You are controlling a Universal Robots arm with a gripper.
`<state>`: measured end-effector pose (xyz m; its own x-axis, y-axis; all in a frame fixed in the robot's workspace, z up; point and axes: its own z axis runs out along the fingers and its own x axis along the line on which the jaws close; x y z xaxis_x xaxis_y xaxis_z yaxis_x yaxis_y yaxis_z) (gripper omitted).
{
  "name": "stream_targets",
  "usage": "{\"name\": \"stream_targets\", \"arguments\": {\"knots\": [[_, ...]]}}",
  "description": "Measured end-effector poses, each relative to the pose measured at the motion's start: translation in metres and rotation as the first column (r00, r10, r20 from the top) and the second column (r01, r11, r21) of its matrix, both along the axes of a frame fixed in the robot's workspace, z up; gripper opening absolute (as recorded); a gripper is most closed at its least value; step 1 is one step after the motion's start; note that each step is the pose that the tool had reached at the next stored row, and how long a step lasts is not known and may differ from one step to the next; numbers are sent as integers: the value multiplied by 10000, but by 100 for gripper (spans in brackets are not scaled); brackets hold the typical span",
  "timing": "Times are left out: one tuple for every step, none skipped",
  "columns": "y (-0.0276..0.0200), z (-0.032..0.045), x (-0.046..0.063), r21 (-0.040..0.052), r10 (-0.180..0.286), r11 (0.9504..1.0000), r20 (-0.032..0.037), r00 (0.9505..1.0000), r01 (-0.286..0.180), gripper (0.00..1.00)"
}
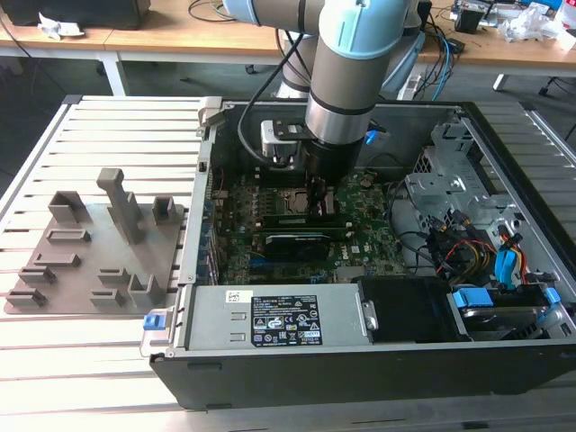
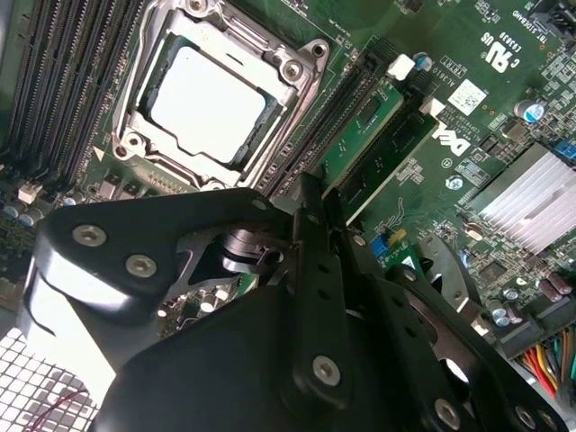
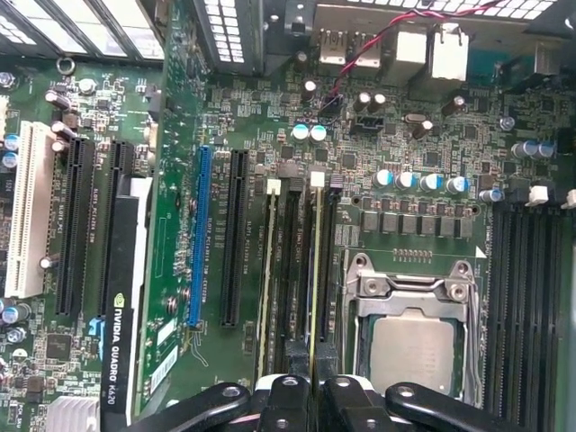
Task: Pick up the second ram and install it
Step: 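Insert the second ram into the second slot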
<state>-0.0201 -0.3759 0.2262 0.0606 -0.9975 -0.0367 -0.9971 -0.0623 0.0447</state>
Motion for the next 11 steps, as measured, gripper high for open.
{"name": "stream_targets", "arguments": {"knots": [[0, -1, 0, -2, 0, 10000, -1, 10000, 0, 14], [0, -2, 0, 1, 2, 10000, 0, 10000, -2, 14], [0, -2, -3, 1, 1, 10000, 3, 10000, -1, 14], [1, -3, -8, 3, 1, 10000, 4, 10000, -1, 14], [-1, -4, -18, 4, 3, 10000, 10, 10000, -3, 14], [-6, -3, -19, 3, 1, 10000, 7, 10000, -1, 14], [-13, -3, -20, 2, 1, 10000, 7, 10000, -1, 14], [-20, -3, -19, 1, 1, 10000, 6, 10000, -1, 14], [-27, -4, -20, 2, 0, 10000, 7, 10000, 0, 14], [-29, -9, -20, -2, 0, 10000, 5, 10000, 0, 14], [-29, -13, -20, -4, 1, 10000, 4, 10000, -1, 14]]}}
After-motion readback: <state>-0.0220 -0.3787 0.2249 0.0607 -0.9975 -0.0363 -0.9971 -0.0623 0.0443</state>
